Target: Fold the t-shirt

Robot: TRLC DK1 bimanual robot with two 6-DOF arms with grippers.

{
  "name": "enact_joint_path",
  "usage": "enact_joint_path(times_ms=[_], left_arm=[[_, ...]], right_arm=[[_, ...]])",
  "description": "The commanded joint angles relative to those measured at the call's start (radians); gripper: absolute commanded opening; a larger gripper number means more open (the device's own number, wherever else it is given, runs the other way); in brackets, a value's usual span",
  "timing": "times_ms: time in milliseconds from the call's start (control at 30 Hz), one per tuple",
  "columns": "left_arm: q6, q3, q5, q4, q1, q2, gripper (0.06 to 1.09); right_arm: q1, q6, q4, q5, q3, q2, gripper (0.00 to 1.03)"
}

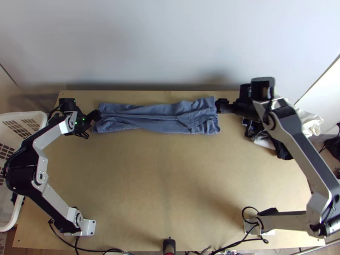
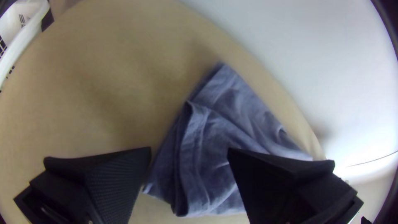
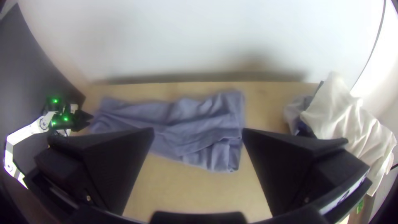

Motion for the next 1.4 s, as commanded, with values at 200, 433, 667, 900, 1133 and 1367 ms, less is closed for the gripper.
enact_joint_path(times_ms=[200,433,667,900,1133,1367], left_arm=[[0.034,0.042,0.074,0.030,0.001,0.098,0.95],[-0.035,0.039,0.287,-0.004,-0.013,0.090,0.10],[-0.032,-0.010,0.292,-0.017,-0.105,0.063,0.09],[0.024,-0.045,0.289,-0.076,-0.032,-0.022,0.09],[0.199,-0.134,0.289,-0.200,0.157,-0.180,0.09],[0.355,-0.185,0.289,-0.303,0.306,-0.235,0.09]], right_arm=[[0.007,0.019,-0.169,0.001,0.164,-0.055,0.98],[-0.014,0.022,-0.171,0.002,0.167,-0.055,0.98],[-0.016,0.015,-0.201,0.002,0.170,-0.070,0.98],[-0.033,0.005,-0.217,0.002,0.173,-0.093,0.98],[-0.030,0.012,-0.214,0.001,0.155,-0.095,0.98],[-0.008,0.019,-0.189,0.001,0.138,-0.087,0.98]])
